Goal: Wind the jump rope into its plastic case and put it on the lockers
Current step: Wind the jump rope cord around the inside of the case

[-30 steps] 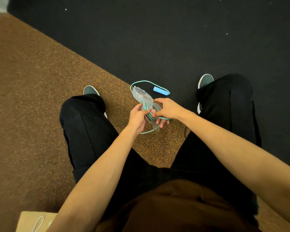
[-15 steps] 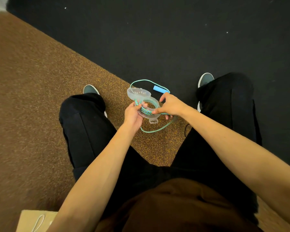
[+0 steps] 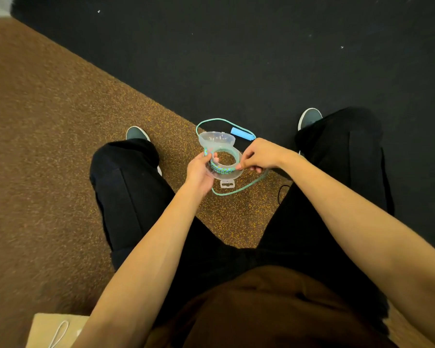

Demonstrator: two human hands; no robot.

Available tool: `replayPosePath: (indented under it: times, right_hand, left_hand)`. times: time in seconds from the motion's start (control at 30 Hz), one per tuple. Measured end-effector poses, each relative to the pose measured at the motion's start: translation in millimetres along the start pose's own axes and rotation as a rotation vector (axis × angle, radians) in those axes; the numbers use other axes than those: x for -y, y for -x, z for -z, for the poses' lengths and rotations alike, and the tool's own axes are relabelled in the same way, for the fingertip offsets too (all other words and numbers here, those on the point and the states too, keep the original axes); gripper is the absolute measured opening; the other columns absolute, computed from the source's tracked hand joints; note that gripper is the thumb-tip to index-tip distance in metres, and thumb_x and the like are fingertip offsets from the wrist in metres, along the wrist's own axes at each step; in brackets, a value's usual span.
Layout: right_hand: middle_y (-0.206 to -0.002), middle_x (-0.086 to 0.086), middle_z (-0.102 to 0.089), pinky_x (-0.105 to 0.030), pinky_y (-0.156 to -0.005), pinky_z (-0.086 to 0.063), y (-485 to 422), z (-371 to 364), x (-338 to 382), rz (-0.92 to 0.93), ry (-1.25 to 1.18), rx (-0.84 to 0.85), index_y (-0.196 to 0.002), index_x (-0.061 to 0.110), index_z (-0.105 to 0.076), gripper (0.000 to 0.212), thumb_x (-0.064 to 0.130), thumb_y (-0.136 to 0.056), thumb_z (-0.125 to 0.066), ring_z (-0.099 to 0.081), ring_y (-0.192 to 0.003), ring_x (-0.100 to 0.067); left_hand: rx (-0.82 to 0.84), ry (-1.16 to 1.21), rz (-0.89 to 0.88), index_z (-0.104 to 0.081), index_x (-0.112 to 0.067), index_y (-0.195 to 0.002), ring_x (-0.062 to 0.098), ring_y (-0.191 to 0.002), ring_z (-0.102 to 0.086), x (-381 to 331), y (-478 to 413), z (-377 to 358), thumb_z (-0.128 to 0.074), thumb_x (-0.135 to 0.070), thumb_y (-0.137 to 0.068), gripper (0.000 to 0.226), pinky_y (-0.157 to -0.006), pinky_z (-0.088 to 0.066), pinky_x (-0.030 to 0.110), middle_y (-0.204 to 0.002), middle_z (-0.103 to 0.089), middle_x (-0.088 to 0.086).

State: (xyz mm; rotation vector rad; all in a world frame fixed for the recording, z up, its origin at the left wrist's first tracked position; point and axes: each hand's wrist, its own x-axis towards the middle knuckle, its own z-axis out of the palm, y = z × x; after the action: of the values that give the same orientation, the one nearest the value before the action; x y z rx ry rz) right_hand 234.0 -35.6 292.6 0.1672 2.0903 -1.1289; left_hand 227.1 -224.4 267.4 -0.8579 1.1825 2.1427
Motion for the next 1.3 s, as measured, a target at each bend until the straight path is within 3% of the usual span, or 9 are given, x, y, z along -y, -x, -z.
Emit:
replayPosePath:
  times: [0.13, 0.27, 0.37, 0.5, 0.57, 0.73, 0.9, 1.13, 1.3]
  right_hand:
    - [-0.064, -0.008, -0.06, -0.026, -0.052, -0.042, -7, 1, -8, -0.029, 0.031, 0.02, -0.079, 0.001, -0.074, 0.023, 0.022, -0.076, -0.081, -0.05, -0.045, -0.012]
    - [-0.058, -0.003, -0.063, -0.021, -0.048, -0.044, -6, -1, -12, -0.076, 0.092, 0.119, -0.077, 0.001, -0.075, 0.014, 0.013, -0.076, -0.081, -0.053, -0.042, -0.008]
    - [-0.044, 0.008, -0.056, -0.017, -0.044, -0.04, -4, -4, -13, -0.105, 0.223, 0.171, -0.062, 0.011, -0.071, 0.02, 0.021, -0.074, -0.082, -0.047, -0.036, -0.006]
    - [-0.046, 0.003, -0.052, -0.02, -0.049, -0.04, -4, -4, -15, -0.133, 0.274, 0.188, -0.055, 0.013, -0.065, 0.031, 0.03, -0.074, -0.082, -0.042, -0.04, -0.011]
    - [-0.048, 0.0, -0.051, -0.022, -0.049, -0.04, -3, -3, -15, -0.155, 0.253, 0.179, -0.055, 0.012, -0.064, 0.031, 0.026, -0.077, -0.079, -0.042, -0.04, -0.013]
    - [-0.053, -0.002, -0.05, -0.026, -0.051, -0.038, -5, -1, -14, -0.203, 0.168, 0.199, -0.062, 0.009, -0.062, 0.025, 0.013, -0.087, -0.066, -0.043, -0.043, -0.013]
    - [-0.048, 0.001, -0.045, -0.025, -0.046, -0.035, -1, -4, -12, -0.326, 0.051, 0.183, -0.067, 0.013, -0.053, 0.024, 0.014, -0.091, -0.052, -0.039, -0.042, -0.014]
    - [-0.047, 0.001, -0.043, -0.026, -0.047, -0.031, -1, -11, -6, -0.358, -0.094, 0.09, -0.066, 0.014, -0.048, 0.029, 0.019, -0.094, -0.048, -0.037, -0.039, -0.014]
    - [-0.045, 0.0, -0.047, -0.021, -0.042, -0.032, -1, -10, -1, -0.313, -0.165, -0.02, -0.066, 0.014, -0.052, 0.028, 0.021, -0.093, -0.052, -0.041, -0.035, -0.013]
  left_hand:
    - [0.03, -0.117, -0.039, -0.061, -0.005, -0.101, 0.013, -0.065, -0.049, 4, -1, -2, -0.043, -0.004, -0.096, 0.018, -0.066, -0.046, 0.024, -0.079, -0.055, 0.006]
    - [0.08, -0.282, -0.06, -0.056, 0.005, -0.122, 0.011, -0.064, -0.052, 8, -2, -1, -0.045, -0.001, -0.095, 0.03, -0.055, -0.048, 0.016, -0.086, -0.06, 0.009]
    - [0.125, -0.395, -0.036, -0.055, 0.006, -0.124, 0.006, -0.05, -0.053, 12, 1, -1, -0.044, 0.001, -0.095, 0.031, -0.049, -0.046, 0.015, -0.082, -0.059, 0.009]
    - [0.144, -0.454, -0.044, -0.055, 0.007, -0.124, 0.004, -0.042, -0.05, 13, 0, 0, -0.045, 0.001, -0.095, 0.031, -0.046, -0.044, 0.014, -0.065, -0.064, 0.001]
    - [0.154, -0.487, -0.062, -0.055, 0.007, -0.124, 0.005, -0.044, -0.05, 12, -1, 0, -0.046, 0.001, -0.094, 0.031, -0.048, -0.044, 0.014, -0.061, -0.065, -0.002]
    - [0.226, -0.602, -0.1, -0.062, -0.001, -0.116, 0.005, -0.048, -0.051, 10, 4, -1, -0.045, 0.0, -0.095, 0.027, -0.051, -0.046, 0.014, -0.088, -0.061, 0.012]
    - [0.28, -0.715, -0.135, -0.065, -0.016, -0.105, 0.021, -0.076, -0.053, 10, 4, 2, -0.047, -0.002, -0.094, 0.025, -0.066, -0.048, 0.018, -0.098, -0.058, 0.018]
    - [0.269, -0.804, -0.172, -0.059, 0.001, -0.12, 0.003, -0.04, -0.05, 15, 4, 2, -0.045, 0.0, -0.095, 0.028, -0.049, -0.045, 0.015, -0.054, -0.062, -0.008]
    - [0.245, -0.886, -0.228, -0.058, 0.003, -0.123, 0.0, -0.052, -0.055, 15, 3, 2, -0.048, -0.001, -0.095, 0.03, -0.059, -0.046, 0.017, -0.081, -0.062, 0.007]
